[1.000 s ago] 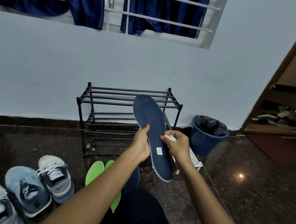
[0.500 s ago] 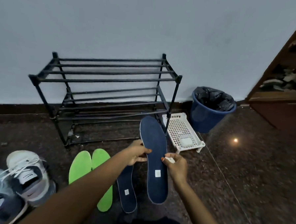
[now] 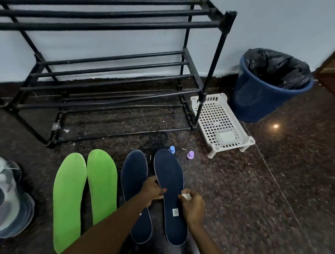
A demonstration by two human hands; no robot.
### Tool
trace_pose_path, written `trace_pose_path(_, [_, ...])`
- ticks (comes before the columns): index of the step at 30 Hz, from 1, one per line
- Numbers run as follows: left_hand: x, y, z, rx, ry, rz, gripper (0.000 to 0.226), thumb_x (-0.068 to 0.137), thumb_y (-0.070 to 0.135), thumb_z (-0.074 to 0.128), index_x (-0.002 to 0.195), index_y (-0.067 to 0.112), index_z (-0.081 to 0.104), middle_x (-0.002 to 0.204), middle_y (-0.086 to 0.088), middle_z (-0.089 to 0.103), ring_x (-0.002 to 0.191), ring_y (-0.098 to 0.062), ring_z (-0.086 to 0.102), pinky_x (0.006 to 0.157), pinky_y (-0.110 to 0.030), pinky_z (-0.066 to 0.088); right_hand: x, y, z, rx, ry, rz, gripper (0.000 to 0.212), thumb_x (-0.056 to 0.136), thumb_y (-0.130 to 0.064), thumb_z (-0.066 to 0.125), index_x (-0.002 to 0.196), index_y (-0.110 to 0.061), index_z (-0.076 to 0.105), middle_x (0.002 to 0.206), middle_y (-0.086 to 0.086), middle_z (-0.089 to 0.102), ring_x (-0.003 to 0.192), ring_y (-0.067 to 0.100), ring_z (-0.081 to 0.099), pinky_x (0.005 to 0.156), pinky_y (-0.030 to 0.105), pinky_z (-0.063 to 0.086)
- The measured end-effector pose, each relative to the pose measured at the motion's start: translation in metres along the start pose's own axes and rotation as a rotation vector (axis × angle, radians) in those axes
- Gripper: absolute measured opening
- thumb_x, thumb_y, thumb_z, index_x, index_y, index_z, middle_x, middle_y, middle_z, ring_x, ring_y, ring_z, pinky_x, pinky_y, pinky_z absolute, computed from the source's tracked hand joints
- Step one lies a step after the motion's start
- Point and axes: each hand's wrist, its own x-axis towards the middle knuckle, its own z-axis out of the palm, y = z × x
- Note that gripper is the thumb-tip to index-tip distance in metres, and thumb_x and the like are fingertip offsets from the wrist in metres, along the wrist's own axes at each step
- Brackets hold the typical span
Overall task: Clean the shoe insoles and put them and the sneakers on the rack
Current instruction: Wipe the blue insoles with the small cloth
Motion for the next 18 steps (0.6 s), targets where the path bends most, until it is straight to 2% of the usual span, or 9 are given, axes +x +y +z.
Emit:
trace_pose_path(2, [0.010,-0.002,-0.001,0.005,0.033,0.014,0.038,0.083,-0.014,0.059,0.119,-0.005,0.052,0.109,-0.020,0.059,0.101,-0.029,0.059,0.080,-0.036,0.053,0.007,0.003,0.005,-0.019,0.006,-0.013,0.008,0.080,-0.001,0.063,0.082,-0.009,0.064,0.072,0.002,0.060,0.059,0.008,0.052,0.047,0.004,0.037])
trace_pose_path(5, [0.020,-0.007,-0.002,0.051,0.104,0.046,0.033,0.079,-0.015,0.063,0.111,-0.007,0.056,0.113,-0.027,0.061,0.105,-0.039,0.060,0.083,-0.045,0.054,0.015,0.007,0.015,-0.082,-0.001,-0.022,0.010,0.080,-0.002,0.063,0.087,-0.009,0.066,0.081,0.006,0.066,0.066,0.014,0.055,0.052,0.012,0.038])
trace_pose_path(6, [0.022,-0.009,-0.002,0.056,0.128,0.053,0.031,0.078,-0.016,0.064,0.108,-0.009,0.058,0.112,-0.028,0.061,0.104,-0.040,0.061,0.081,-0.046,0.054,0.017,0.010,0.019,-0.095,-0.007,-0.020,0.011,0.080,-0.002,0.063,0.088,-0.008,0.066,0.086,0.009,0.068,0.070,0.016,0.057,0.058,0.018,0.041])
trace_pose_path(8, [0.022,-0.013,-0.001,0.042,0.163,0.051,0.024,0.078,-0.017,0.063,0.101,-0.011,0.059,0.107,-0.026,0.061,0.098,-0.037,0.062,0.067,-0.037,0.057,0.019,0.013,0.023,-0.109,-0.022,-0.009,0.011,0.081,0.000,0.061,0.090,-0.006,0.066,0.090,0.011,0.068,0.073,0.017,0.056,0.063,0.022,0.041])
trace_pose_path(10, [0.020,-0.014,-0.001,0.045,0.180,0.049,0.015,0.079,-0.016,0.063,0.087,-0.004,0.059,0.098,-0.020,0.060,0.090,-0.031,0.060,0.058,-0.027,0.053,0.018,0.012,0.021,-0.131,-0.032,-0.028,0.012,0.081,0.000,0.061,0.090,-0.006,0.065,0.094,0.010,0.065,0.076,0.016,0.055,0.064,0.018,0.038])
trace_pose_path(13, [0.015,-0.012,-0.003,0.098,0.198,0.036,0.031,0.080,-0.015,0.062,0.065,0.009,0.048,0.077,-0.009,0.054,0.075,-0.024,0.059,0.058,-0.027,0.053,0.016,0.005,0.012,-0.107,-0.062,-0.086,0.019,0.078,0.007,0.060,0.095,-0.003,0.062,0.102,0.007,0.051,0.083,0.013,0.050,0.068,0.003,0.031])
trace_pose_path(15, [0.007,-0.003,-0.007,0.150,0.197,0.041,0.030,0.081,-0.015,0.059,0.066,0.009,0.048,0.073,-0.009,0.053,0.067,-0.021,0.056,0.067,-0.036,0.054,0.012,-0.007,0.006,-0.100,-0.106,-0.116,0.028,0.075,0.011,0.057,0.099,-0.001,0.063,0.102,0.005,0.044,0.086,0.014,0.049,0.073,0.003,0.032])
trace_pose_path(17, [-0.005,0.009,-0.009,0.182,0.161,0.065,0.019,0.082,-0.014,0.057,0.081,0.004,0.053,0.081,-0.010,0.056,0.078,-0.024,0.059,0.070,-0.038,0.054,0.009,-0.017,0.000,-0.073,-0.158,-0.156,0.028,0.070,0.007,0.056,0.094,-0.002,0.066,0.100,0.009,0.055,0.082,0.015,0.054,0.073,0.016,0.041])
trace_pose_path(18, [-0.015,0.018,-0.010,0.176,0.129,0.087,0.019,0.083,-0.013,0.057,0.090,0.005,0.053,0.083,-0.009,0.055,0.083,-0.023,0.058,0.068,-0.034,0.053,0.007,-0.022,-0.005,-0.041,-0.174,-0.187,0.024,0.069,0.005,0.054,0.087,-0.003,0.068,0.093,0.012,0.061,0.074,0.012,0.056,0.067,0.020,0.043])
